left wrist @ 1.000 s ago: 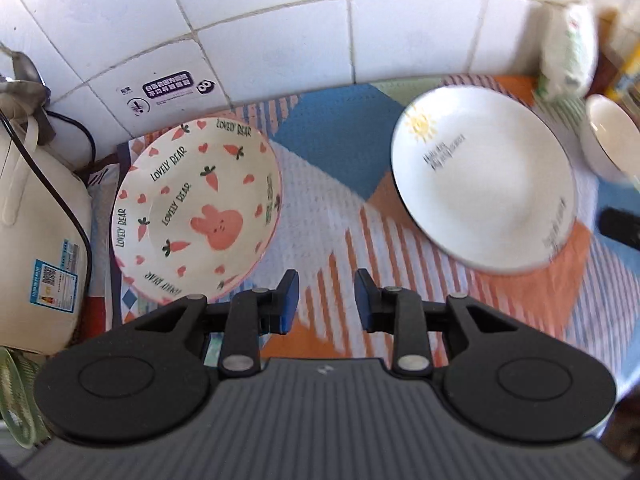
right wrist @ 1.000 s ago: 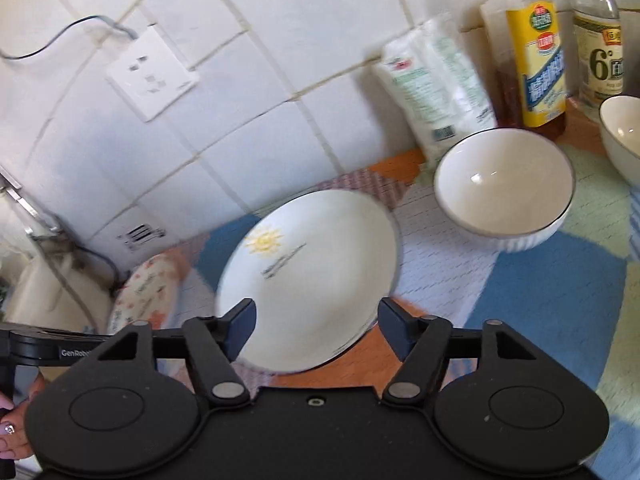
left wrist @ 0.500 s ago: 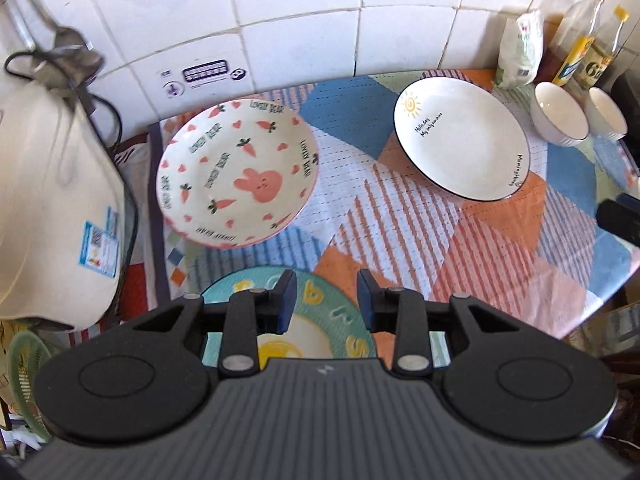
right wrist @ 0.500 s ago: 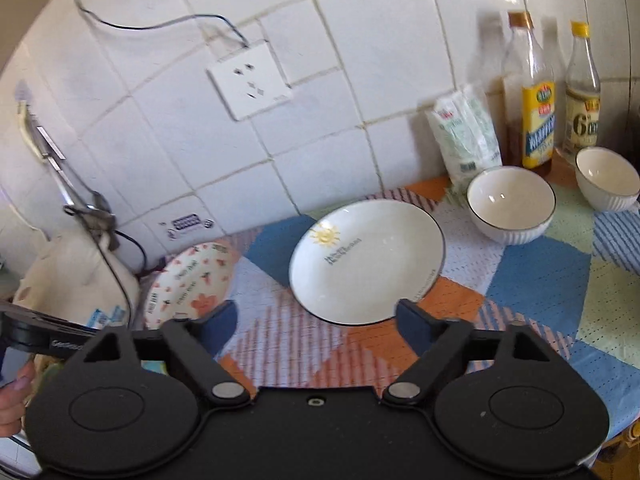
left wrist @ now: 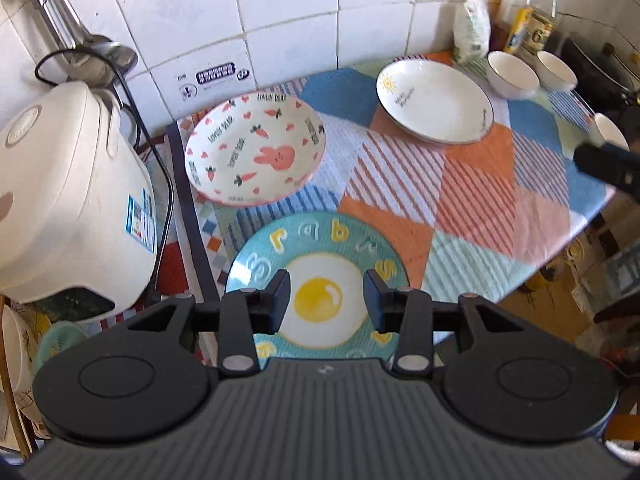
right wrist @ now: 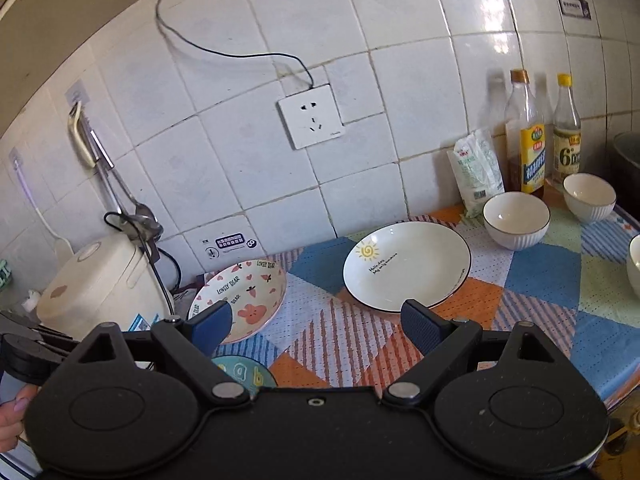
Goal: Organize plates and bowls
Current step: 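Open both grippers and move them to the teal egg plate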
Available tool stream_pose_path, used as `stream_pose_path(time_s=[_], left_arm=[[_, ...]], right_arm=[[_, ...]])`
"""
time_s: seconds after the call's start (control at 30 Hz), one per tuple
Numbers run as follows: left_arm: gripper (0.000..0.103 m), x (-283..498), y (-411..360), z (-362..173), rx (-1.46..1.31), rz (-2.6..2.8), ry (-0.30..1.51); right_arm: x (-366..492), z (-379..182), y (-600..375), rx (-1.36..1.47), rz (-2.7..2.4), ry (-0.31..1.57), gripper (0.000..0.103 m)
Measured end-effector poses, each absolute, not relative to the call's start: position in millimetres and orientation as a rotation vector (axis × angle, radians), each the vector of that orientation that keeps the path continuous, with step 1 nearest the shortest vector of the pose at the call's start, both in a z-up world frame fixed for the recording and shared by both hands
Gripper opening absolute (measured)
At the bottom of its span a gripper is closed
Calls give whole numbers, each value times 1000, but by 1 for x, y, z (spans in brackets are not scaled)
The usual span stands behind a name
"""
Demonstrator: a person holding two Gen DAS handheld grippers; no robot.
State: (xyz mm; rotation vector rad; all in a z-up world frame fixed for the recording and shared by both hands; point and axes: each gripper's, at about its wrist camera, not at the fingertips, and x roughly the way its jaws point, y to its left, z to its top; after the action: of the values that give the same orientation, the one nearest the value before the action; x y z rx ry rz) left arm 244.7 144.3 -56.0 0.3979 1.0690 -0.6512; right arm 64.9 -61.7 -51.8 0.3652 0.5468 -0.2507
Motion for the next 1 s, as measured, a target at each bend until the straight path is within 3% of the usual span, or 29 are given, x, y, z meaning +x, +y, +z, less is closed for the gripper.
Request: stream_pose_path(time_s=[0.3, 0.4, 0.57, 0.77, 0.83, 1.0], left_arm=[[42, 224, 182, -71, 362, -668, 1067], [52, 221, 193, -77, 338, -674, 1038], [57, 223, 212, -94, 342, -635, 1010], [58, 242, 244, -128, 252, -580, 1085], [57, 242, 251, -138, 228, -569, 1084], [57, 234, 257, -154, 225, -609, 1049]], right_arm=[[52, -53, -15, 228, -188, 509, 94], [54, -66, -3, 172, -140, 479, 94], [66, -88, 13, 73, -92, 486, 94], [89, -128, 21, 131, -37, 600, 93], [96, -142, 21, 168, -38, 630, 85], [106, -160, 23, 233, -23, 660, 84]])
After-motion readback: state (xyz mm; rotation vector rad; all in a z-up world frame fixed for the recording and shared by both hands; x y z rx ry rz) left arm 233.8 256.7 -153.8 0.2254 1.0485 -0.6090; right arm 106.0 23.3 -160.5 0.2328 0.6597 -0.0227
